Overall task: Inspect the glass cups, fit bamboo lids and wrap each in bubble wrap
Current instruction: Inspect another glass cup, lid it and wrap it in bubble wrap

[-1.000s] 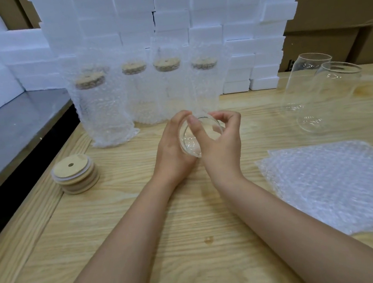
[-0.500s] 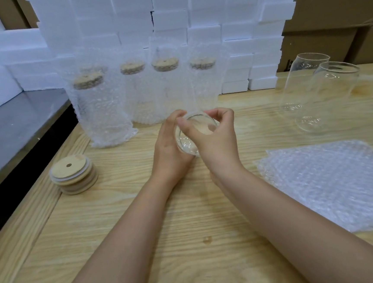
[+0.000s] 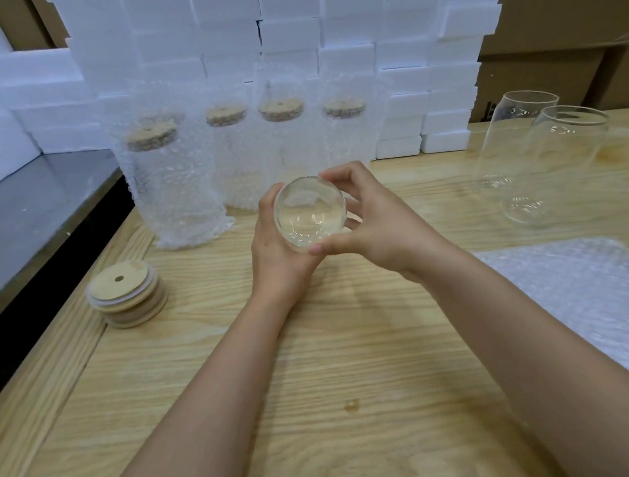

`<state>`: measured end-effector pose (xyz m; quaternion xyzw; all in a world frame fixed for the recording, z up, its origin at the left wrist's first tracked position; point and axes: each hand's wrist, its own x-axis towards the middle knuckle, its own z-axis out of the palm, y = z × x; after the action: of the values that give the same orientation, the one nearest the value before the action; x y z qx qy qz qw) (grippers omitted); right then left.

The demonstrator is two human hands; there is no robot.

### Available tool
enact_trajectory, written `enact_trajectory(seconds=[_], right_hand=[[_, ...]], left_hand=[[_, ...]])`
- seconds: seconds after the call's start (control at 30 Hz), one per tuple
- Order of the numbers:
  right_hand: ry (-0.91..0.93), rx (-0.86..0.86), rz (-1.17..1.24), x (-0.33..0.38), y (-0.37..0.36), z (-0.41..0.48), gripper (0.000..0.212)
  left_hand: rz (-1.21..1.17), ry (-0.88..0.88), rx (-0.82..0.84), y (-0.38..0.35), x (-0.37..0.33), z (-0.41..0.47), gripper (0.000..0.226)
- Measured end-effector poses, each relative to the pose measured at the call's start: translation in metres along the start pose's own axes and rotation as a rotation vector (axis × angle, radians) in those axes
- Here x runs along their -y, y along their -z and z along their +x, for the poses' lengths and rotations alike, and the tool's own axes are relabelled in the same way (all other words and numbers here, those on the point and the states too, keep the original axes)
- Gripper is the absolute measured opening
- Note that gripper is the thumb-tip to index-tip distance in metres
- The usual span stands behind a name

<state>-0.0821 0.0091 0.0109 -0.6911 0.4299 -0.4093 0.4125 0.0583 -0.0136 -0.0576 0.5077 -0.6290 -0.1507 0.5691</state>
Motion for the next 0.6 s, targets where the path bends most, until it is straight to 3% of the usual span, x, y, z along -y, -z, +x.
enact_trajectory(seconds=[0.27,0.47,0.6], right_hand=[[-0.040,0.093,0.239,-0.004,0.026,0.005,0.045],[-0.120,-0.080,0.305,-0.005,0.022,0.006,0.013],[-0.140,-0.209,0.318,-0.006,0.012,0.006,0.010]], left_hand=[[-0.016,0.009,0.053,0.000,-0.002,0.001,0.087],[0.008,-0.002,0.054,0.001,-0.005,-0.001,0.083],[0.043,-0.042,0.047,-0.002,-0.003,0.000,0.080]])
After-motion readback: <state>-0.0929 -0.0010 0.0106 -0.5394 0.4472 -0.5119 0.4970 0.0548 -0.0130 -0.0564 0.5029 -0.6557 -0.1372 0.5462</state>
